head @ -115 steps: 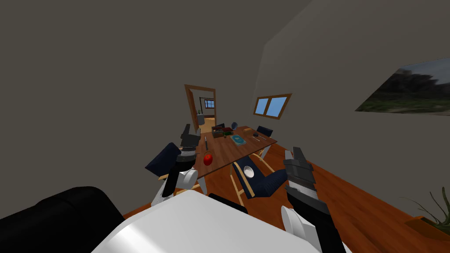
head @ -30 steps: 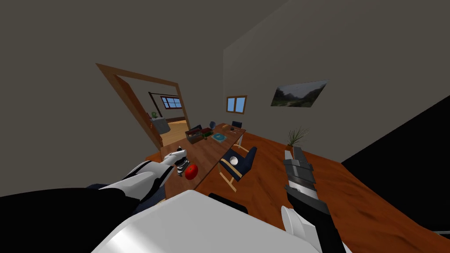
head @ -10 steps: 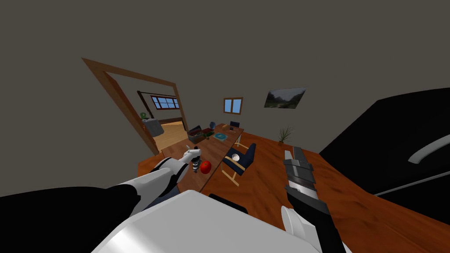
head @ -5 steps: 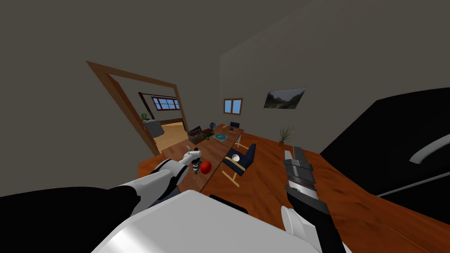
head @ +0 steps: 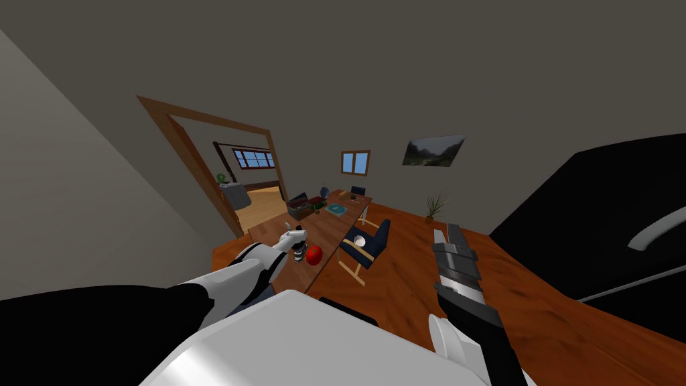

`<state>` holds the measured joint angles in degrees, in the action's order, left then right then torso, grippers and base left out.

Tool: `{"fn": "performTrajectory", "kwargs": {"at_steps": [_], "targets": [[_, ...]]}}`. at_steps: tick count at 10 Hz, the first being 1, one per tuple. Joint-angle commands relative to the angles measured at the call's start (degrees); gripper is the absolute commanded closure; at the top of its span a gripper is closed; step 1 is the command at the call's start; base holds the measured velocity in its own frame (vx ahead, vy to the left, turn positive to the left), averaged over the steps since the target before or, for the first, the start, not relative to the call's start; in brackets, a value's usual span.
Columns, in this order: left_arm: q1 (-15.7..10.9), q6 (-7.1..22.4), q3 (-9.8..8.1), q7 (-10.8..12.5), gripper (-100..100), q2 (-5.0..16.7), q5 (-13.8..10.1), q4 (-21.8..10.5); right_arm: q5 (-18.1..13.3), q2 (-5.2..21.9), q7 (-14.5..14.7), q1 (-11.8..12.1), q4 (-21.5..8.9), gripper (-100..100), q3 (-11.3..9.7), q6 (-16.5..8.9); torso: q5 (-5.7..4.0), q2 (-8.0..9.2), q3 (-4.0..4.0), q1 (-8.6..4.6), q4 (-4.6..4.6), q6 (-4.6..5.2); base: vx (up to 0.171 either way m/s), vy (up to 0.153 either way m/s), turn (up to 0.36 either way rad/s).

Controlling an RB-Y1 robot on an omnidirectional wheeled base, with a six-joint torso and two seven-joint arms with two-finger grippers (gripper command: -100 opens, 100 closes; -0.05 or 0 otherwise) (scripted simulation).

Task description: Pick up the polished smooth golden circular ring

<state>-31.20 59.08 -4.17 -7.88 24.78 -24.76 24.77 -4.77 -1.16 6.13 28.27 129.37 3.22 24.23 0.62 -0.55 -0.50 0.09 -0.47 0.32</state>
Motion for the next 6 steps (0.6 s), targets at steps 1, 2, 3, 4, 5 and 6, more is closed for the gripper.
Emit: {"fn": "performTrajectory", "kwargs": {"at_steps": [1, 2, 3, 4, 5, 6], "targets": [[0.0, 0.0, 0.0, 0.0, 100, 0.0, 0.0, 0.0, 0.0, 0.0, 0.0, 0.0, 0.0, 0, 0.0, 0.0, 0.0, 0.0, 0.0, 0.0, 0.0, 0.0, 0.0, 0.0, 0.0], [0.0, 0.0, -0.01, 0.0, 0, 0.0, 0.0, 0.0, 0.0, 0.0, 0.0, 0.0, 0.0, 0, 0.0, 0.0, 0.0, -0.01, -0.01, 0.0, 0.0, 0.01, 0.0, 0.0, 0.0], [-1.2, 1.8, 0.28, -0.6, 100, 0.8, -0.5, -0.5, 0.0, 0.0, 0.0, 0.0, 0.0, 0, 0.0, 0.0, 0.0, -0.01, -0.01, 0.0, -0.01, 0.01, 0.0, 0.0, 0.0], [-1.5, 2.6, 0.33, -0.7, 100, 1.1, -0.6, -0.3, 0.0, 0.0, 0.0, 0.0, 0.0, 0, 0.0, 0.0, -0.03, -0.02, -0.01, 0.01, 0.01, 0.03, 0.0, 0.0, 0.0], [-1.3, 1.9, 0.24, -0.5, 100, 0.9, -0.5, -0.4, 0.0, 0.0, 0.0, 0.0, 0.0, 0, 0.0, 0.0, -0.03, -0.02, -0.01, -0.01, 0.0, 0.03, 0.0, 0.0, 0.0], [-1.4, 2.1, 0.24, -0.6, 0, 1.0, -0.6, -0.5, 0.0, 0.0, 0.0, 0.0, 0.0, 0, 0.0, 0.0, 0.0, -0.02, -0.02, -0.01, -0.02, 0.03, 0.0, 0.0, 0.0]]}}
